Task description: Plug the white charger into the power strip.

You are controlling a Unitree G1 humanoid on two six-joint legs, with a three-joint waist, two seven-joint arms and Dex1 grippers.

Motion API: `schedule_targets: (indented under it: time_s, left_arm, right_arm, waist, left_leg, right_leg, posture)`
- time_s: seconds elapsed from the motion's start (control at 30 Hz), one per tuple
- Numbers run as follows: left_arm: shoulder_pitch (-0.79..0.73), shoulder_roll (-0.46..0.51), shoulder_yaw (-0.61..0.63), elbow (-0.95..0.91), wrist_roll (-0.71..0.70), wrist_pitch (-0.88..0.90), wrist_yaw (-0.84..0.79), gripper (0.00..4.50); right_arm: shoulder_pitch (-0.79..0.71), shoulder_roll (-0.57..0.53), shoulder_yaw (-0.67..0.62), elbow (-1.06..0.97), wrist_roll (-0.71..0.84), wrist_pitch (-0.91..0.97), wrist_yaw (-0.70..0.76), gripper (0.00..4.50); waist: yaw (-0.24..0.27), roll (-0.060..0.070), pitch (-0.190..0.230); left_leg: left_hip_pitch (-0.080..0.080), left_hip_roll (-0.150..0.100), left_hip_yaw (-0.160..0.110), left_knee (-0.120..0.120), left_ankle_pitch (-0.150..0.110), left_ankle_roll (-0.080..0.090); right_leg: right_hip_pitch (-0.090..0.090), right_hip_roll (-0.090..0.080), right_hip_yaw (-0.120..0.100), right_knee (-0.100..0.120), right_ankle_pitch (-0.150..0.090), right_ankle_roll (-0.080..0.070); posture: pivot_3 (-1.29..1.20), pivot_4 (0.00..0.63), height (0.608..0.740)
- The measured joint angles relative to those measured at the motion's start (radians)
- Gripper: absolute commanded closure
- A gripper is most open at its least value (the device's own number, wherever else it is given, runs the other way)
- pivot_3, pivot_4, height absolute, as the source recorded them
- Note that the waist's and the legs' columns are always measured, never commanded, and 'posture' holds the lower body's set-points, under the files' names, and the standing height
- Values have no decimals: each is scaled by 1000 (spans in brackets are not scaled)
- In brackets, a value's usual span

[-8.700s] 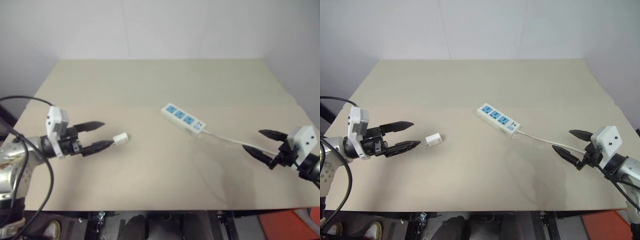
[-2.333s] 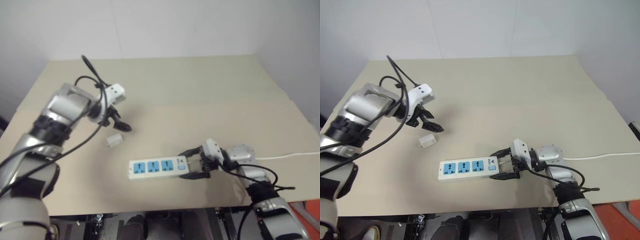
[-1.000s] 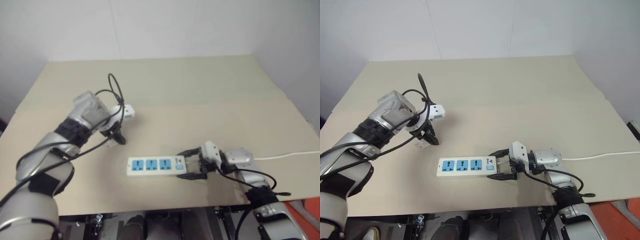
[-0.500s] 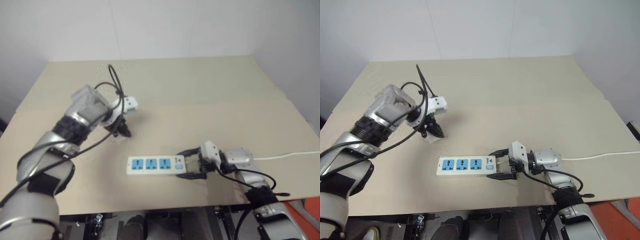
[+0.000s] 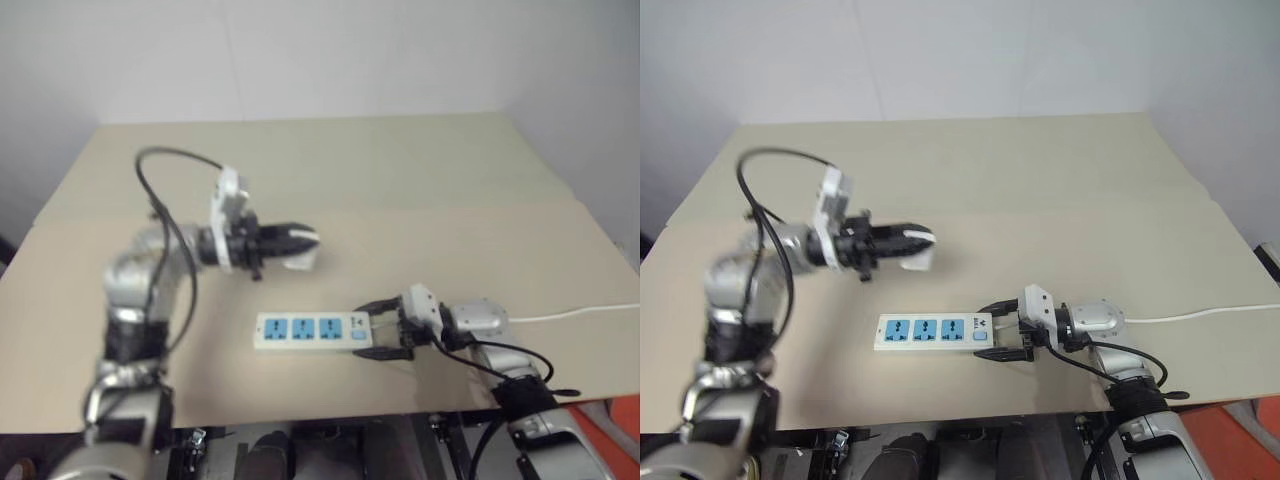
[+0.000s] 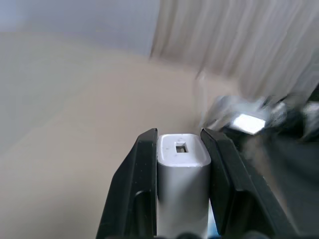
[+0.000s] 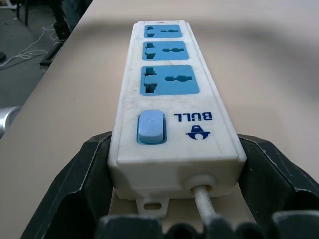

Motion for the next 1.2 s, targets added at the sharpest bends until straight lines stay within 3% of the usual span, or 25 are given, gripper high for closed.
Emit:
schedule_targets:
  time_s: [0.2, 0.37, 0.6, 1.2]
  left_arm:
    - [47, -3, -45, 12, -49, -77, -44, 3490]
    - [97, -4, -128, 105, -3, -268, -125, 3490]
    - [98, -13, -173, 202, 13, -400, -177, 3490]
    - [94, -11, -202, 348, 4, -442, -258, 3490]
  right_arm:
    - [-7, 13, 9, 18, -3, 3, 0, 1076]
    - [-17, 18, 12, 27, -4, 3, 0, 1076]
    - [-10, 21, 19, 13, -9, 3, -21, 1076]
    - [13, 25, 29, -17, -10, 17, -56, 1076]
  waist:
    - [-1, 0, 0]
    - [-1, 0, 0]
    - [-1, -1, -1]
    - [-2, -1, -1]
  left_leg:
    - [7, 2, 3, -3, -2, 4]
    - [7, 5, 8, -3, -2, 4]
    - [9, 10, 14, -4, -3, 5]
    - [12, 11, 17, -5, -4, 6]
  right_leg:
    - [3, 2, 2, 0, 1, -2]
    - [2, 6, 7, -1, 2, -4]
    - [2, 11, 13, -2, 4, -5]
    - [2, 13, 16, -2, 4, -5]
  posture:
    - [0, 150, 740]
    - [0, 150, 740]
    - [0, 150, 740]
    - [0, 150, 740]
